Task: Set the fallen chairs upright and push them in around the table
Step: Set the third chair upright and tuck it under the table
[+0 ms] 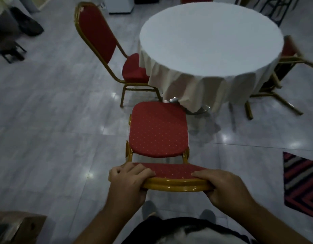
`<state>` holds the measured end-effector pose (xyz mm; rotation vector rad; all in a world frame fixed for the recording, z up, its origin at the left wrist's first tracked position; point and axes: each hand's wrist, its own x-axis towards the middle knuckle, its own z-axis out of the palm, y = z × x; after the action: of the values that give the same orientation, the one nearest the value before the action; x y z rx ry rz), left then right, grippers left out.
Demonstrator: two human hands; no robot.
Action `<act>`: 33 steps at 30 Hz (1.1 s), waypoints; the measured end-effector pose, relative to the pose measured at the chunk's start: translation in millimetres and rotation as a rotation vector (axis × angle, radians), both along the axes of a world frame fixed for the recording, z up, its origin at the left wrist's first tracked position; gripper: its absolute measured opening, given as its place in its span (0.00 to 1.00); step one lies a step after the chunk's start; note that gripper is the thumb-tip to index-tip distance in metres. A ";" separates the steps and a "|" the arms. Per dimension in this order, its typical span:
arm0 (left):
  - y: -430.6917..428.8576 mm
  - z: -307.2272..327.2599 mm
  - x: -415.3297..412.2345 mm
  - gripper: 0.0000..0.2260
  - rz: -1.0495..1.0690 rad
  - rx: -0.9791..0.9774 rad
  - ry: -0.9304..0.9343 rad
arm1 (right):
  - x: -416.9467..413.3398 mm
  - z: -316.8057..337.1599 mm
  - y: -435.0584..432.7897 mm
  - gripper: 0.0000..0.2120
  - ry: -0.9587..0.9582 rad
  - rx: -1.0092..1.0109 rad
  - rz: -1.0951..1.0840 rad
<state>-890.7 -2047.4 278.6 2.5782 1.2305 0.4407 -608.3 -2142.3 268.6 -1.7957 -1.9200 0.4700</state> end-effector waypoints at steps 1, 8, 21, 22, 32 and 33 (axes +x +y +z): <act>-1.3 -3.5 7.1 0.23 -0.015 -0.006 -0.009 | 6.8 1.0 -4.8 0.28 -0.010 0.006 -0.007; -9.5 -21.1 70.2 0.23 -0.158 -0.081 -0.071 | 61.4 -3.7 -42.3 0.29 -0.044 0.019 -0.087; -12.1 -18.5 166.9 0.20 0.015 -0.196 0.017 | 123.0 -6.5 -41.9 0.23 -0.223 -0.108 -0.257; -8.3 -18.0 173.0 0.20 0.032 -0.194 0.013 | 127.6 -6.1 -36.3 0.22 -0.234 -0.122 -0.271; -43.2 5.5 211.6 0.17 -0.015 -0.218 -0.062 | 128.7 6.9 -42.1 0.21 -0.138 -0.109 -0.227; -42.2 4.0 213.3 0.15 0.007 -0.224 -0.086 | 128.7 6.5 -40.1 0.20 -0.139 -0.099 -0.241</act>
<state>-677.4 -2089.6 282.6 2.3434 1.1870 0.3859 -479.6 -2182.4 275.1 -2.1413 -1.7635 0.3698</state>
